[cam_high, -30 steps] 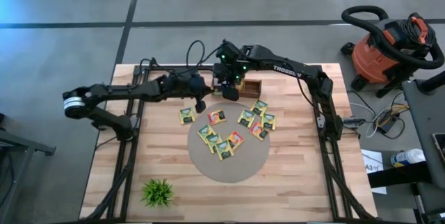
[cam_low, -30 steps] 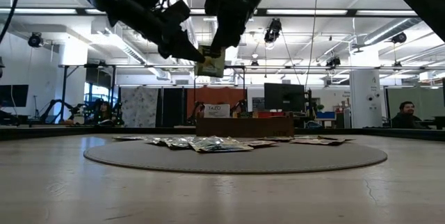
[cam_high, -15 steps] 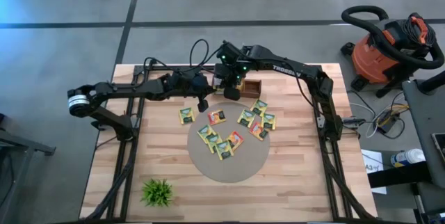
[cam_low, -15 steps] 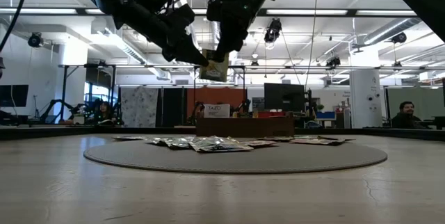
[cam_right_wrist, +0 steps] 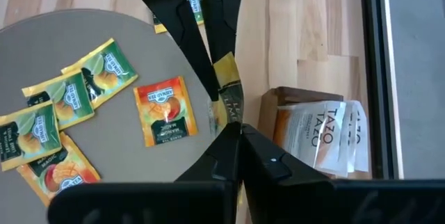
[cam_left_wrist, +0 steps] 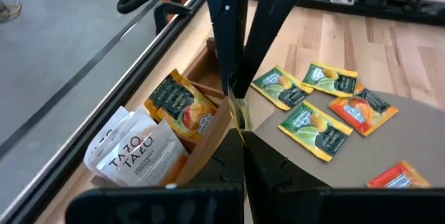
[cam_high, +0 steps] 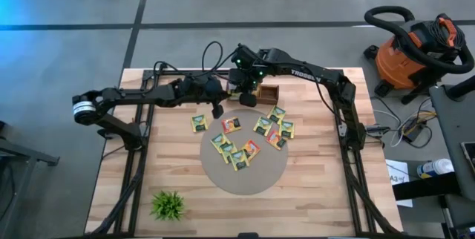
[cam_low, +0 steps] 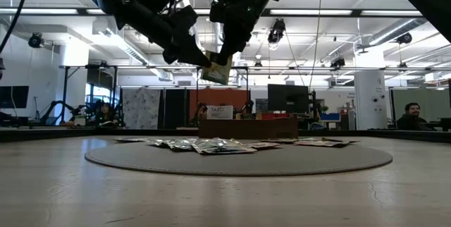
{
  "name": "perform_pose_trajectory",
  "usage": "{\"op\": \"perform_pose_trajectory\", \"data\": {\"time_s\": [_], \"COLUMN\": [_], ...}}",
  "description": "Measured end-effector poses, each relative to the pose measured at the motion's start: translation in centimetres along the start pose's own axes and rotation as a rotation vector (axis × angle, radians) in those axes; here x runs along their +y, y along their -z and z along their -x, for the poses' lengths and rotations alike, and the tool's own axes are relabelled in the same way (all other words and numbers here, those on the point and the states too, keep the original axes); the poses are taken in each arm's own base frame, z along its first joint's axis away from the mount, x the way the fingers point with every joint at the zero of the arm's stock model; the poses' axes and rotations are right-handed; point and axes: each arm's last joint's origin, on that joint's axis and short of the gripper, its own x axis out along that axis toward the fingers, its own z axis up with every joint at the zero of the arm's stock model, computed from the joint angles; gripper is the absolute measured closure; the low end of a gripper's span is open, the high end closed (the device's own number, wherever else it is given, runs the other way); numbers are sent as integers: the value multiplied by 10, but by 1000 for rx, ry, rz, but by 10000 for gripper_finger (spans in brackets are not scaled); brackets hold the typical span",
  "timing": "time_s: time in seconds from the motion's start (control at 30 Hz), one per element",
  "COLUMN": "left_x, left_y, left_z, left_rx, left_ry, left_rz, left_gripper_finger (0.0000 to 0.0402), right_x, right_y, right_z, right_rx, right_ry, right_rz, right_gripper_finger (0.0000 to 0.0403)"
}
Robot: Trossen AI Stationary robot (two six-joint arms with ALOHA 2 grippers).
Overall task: Pick & Place Tea
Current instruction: Put the yellow tea bag into the right section of the wooden organizer
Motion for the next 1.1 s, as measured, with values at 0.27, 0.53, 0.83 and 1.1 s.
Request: {"op": "perform_pose_trajectory", "data": {"time_s": [0.27, 0.53, 0.83, 1.1], "left_x": [-1, -2, -14, -23], "left_y": [-2, -1, 0, -3], "left_z": [4, 15, 38, 51], "left_rx": [-7, 37, 94, 82], "left_ry": [-2, -5, -6, -39], "left_rz": [140, 365, 403, 355], "left_gripper_finger": [401, 401, 401, 401], "right_x": [-1, -2, -5, -4], "right_y": [1, 3, 13, 13], "right_z": [0, -1, -1, 3], "right_rx": [4, 13, 91, 91], "right_ry": [1, -9, -10, -13], "right_rz": [-7, -17, -55, -94], "right_gripper_finger": [394, 394, 395, 395]}}
